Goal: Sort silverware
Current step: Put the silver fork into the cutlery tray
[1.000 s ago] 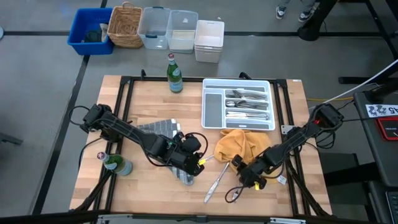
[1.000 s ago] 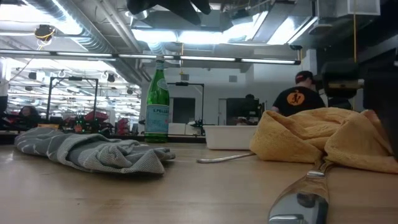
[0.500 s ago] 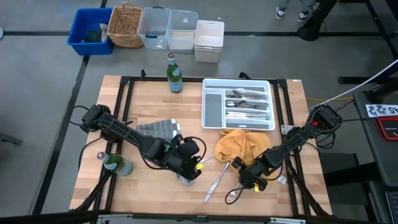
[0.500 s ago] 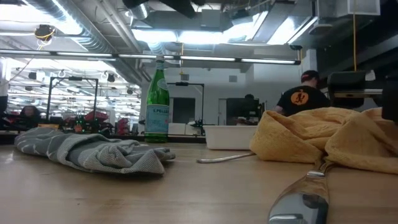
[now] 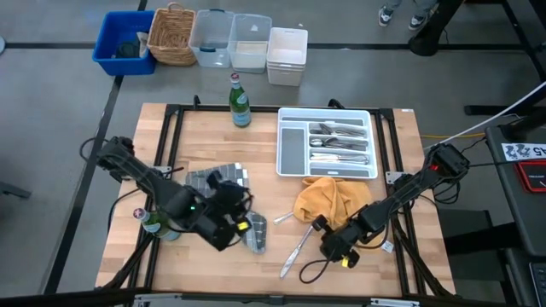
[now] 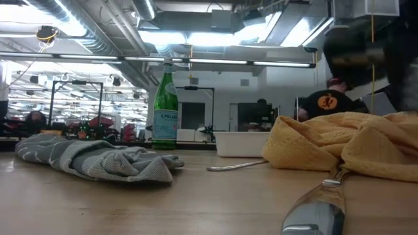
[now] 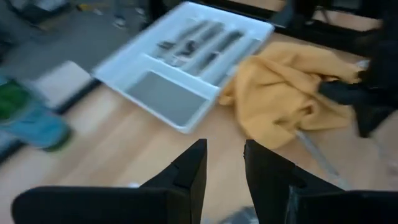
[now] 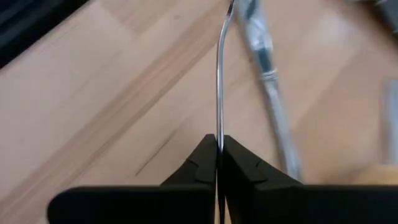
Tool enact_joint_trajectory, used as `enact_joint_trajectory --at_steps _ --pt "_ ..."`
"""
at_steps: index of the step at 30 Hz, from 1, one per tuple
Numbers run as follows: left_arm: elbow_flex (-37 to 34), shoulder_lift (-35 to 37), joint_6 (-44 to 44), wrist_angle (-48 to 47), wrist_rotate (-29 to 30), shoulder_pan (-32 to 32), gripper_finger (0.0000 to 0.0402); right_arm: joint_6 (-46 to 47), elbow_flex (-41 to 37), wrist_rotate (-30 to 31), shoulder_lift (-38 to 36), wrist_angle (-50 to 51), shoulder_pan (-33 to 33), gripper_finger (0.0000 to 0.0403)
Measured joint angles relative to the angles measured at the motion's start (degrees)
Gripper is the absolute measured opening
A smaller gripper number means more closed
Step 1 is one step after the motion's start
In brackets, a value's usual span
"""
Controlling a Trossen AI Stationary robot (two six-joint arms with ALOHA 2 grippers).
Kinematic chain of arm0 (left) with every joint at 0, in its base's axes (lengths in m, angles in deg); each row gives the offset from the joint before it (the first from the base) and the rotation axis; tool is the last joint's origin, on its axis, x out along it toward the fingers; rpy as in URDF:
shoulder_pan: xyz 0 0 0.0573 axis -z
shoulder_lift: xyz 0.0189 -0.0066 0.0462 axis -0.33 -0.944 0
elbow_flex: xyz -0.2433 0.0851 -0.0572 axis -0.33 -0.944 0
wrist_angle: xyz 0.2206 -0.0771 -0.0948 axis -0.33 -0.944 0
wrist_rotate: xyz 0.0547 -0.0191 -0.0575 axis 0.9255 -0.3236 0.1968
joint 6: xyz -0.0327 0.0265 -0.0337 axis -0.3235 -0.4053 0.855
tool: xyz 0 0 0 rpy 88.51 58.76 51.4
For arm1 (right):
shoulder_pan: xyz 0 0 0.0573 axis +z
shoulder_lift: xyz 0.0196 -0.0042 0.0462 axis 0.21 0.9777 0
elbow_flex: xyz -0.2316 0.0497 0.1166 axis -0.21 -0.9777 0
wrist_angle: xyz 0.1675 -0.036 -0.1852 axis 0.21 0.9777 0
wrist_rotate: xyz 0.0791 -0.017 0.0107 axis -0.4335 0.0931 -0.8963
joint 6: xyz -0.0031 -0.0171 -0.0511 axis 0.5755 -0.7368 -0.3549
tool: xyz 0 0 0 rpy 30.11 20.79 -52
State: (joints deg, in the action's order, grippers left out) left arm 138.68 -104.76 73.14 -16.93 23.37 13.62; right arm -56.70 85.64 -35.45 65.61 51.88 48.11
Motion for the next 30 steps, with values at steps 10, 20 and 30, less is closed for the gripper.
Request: enact_joint_trajectory --at_steps 10,20,30 --pt "-0.01 5.47 7.24 -22.45 3.40 2.03 0.0095 1.69 14.47 10.57 -0.07 16.91 -5.71 0.0014" --pt "-0.01 15.87 -2.16 -26.34 3.32 1.94 0.0095 8.20 28.37 14.34 -0.11 35.48 -18.71 0.0012" --pt "-5.67 24.45 -20.08 -10.80 1.00 -2.65 0.0095 6.59 34.16 19.80 -0.41 57.88 -29.56 0.0015"
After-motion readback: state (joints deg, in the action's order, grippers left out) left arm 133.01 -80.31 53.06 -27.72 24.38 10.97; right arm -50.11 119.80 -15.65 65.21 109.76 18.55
